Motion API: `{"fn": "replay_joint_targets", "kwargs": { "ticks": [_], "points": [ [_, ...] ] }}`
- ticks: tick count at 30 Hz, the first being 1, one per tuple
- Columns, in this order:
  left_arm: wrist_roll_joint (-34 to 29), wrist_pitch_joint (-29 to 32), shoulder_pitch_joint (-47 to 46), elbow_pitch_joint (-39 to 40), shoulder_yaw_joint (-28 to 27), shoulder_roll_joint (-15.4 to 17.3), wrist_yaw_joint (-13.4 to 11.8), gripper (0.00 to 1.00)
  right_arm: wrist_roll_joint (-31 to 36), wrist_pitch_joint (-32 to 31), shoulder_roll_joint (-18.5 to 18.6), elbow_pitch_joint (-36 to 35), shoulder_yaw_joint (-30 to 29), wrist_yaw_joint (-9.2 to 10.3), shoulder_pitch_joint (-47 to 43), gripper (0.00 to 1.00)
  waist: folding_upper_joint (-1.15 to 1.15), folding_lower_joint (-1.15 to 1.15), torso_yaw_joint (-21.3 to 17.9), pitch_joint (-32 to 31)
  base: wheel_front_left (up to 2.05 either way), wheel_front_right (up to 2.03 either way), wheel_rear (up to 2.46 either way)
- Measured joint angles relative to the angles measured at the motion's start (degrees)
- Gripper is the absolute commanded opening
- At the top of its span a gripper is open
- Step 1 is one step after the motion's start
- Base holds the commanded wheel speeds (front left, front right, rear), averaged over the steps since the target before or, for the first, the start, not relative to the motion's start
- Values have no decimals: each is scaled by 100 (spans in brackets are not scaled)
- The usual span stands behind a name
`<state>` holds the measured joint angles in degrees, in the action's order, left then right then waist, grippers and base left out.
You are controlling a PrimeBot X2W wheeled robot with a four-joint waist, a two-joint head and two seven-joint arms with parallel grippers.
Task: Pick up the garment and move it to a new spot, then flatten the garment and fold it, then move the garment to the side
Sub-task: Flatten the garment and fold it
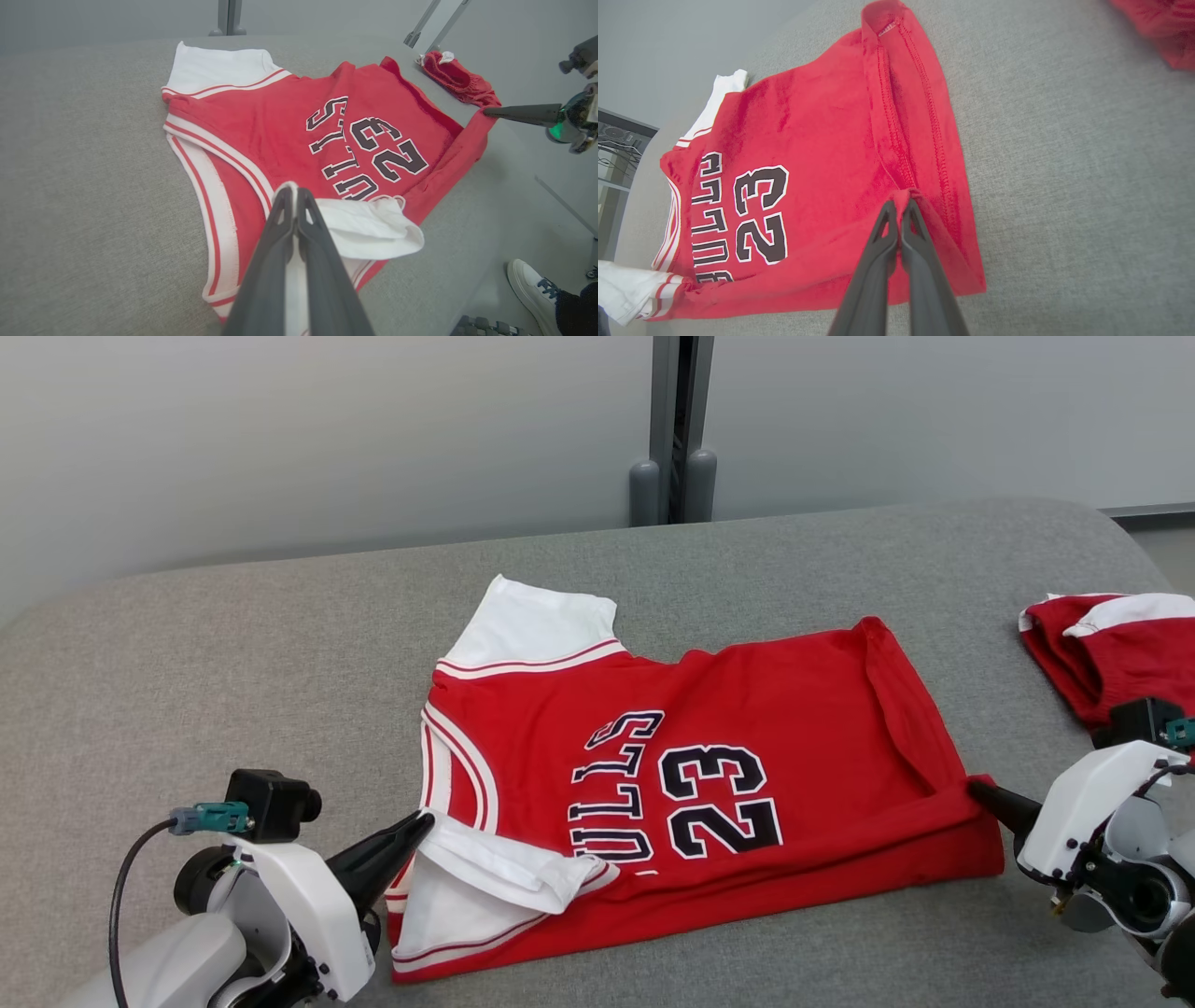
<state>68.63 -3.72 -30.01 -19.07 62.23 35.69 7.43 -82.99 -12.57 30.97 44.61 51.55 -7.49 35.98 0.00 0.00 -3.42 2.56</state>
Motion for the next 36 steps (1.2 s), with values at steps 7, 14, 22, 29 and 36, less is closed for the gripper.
{"fn": "replay_joint_targets", "kwargs": {
  "ticks": [7, 14, 22, 29, 36],
  "points": [
    [-56, -276, -137, -546, -24, -320, 0, 0, 38, 392, -23, 0, 16, 0, 101, 0, 0, 0, 39, 158, 0, 0, 0],
    [-155, -614, -342, -1049, -118, -578, 0, 0, 35, 667, -49, -2, 40, 0, 172, 0, 0, 0, 38, 289, 0, 0, 0],
    [-210, -800, -502, -1491, -144, -828, 0, 0, -24, 920, -122, 86, 96, 0, 222, 0, 0, 0, -2, 387, 0, 0, 0],
    [-220, -925, -564, -1849, -182, -995, 0, 0, -70, 988, -201, 232, 168, 0, 238, 0, 0, 0, -43, 428, 0, 0, 0],
    [-244, -978, -569, -2049, -120, -1131, 0, 0, -88, 1165, -322, 408, 220, 0, 255, 0, 0, 0, -80, 453, 0, 0, 0]
  ]
}}
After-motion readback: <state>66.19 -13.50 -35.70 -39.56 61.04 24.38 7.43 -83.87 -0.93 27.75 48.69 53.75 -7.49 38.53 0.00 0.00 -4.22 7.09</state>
